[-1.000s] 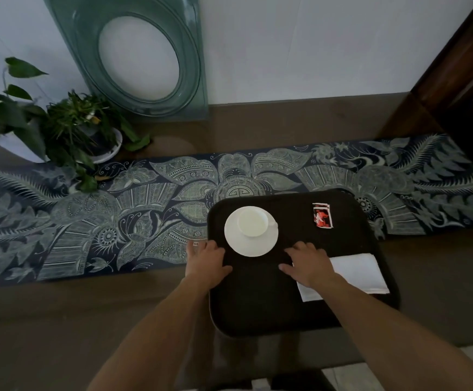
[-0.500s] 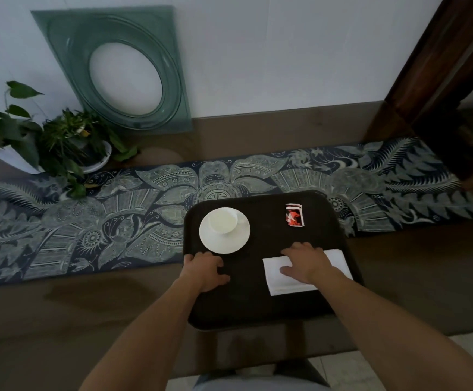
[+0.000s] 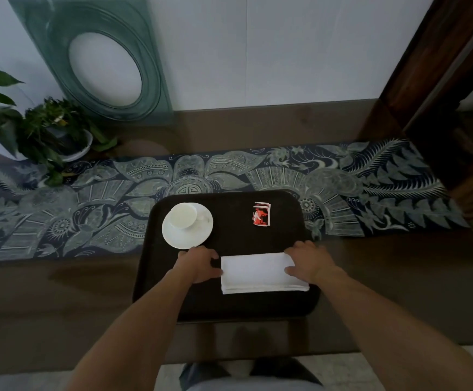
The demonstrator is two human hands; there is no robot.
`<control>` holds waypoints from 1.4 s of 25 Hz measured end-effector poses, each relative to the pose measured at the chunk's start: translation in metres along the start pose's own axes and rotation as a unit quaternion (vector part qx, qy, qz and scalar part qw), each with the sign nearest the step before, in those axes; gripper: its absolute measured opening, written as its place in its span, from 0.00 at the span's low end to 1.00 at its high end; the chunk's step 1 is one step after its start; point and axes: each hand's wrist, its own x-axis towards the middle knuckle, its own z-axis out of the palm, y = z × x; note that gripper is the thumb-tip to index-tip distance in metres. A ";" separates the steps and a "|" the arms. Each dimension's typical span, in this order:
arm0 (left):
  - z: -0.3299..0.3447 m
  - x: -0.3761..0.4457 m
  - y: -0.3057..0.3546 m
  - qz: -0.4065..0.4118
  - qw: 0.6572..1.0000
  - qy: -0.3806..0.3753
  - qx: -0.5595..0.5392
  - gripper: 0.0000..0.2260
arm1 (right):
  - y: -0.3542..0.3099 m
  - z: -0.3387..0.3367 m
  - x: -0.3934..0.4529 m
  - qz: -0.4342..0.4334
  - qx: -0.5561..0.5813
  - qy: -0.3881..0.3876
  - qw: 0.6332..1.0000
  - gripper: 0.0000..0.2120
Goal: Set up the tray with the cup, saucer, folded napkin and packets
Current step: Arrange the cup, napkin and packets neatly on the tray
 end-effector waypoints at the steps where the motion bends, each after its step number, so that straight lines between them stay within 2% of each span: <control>1: 0.001 0.001 0.003 -0.004 1.000 0.009 0.001 0.25 | 0.006 0.001 0.001 -0.004 -0.001 0.004 1.000 0.26; 8: 0.016 0.008 0.018 -0.009 1.000 0.021 0.006 0.26 | 0.019 0.007 0.010 -0.016 -0.061 0.033 0.997 0.21; 12: 0.024 0.013 0.018 -0.008 0.998 0.064 -0.005 0.20 | 0.018 0.011 0.016 0.001 -0.076 0.060 0.995 0.19; 18: 0.028 0.015 0.014 -0.005 0.993 0.102 -0.058 0.11 | 0.017 0.011 0.022 0.029 -0.038 0.086 0.995 0.11; 22: 0.026 0.016 0.014 -0.021 0.989 0.090 -0.119 0.06 | 0.013 0.010 0.021 0.046 -0.017 0.089 0.995 0.09; 26: 0.026 0.013 0.010 -0.044 0.982 0.069 -0.169 0.05 | 0.009 0.005 0.022 0.047 0.016 0.076 0.996 0.08; 35: 0.027 0.000 -0.043 -0.120 0.956 0.090 -0.254 0.05 | -0.035 0.000 0.037 0.029 0.132 0.043 0.990 0.08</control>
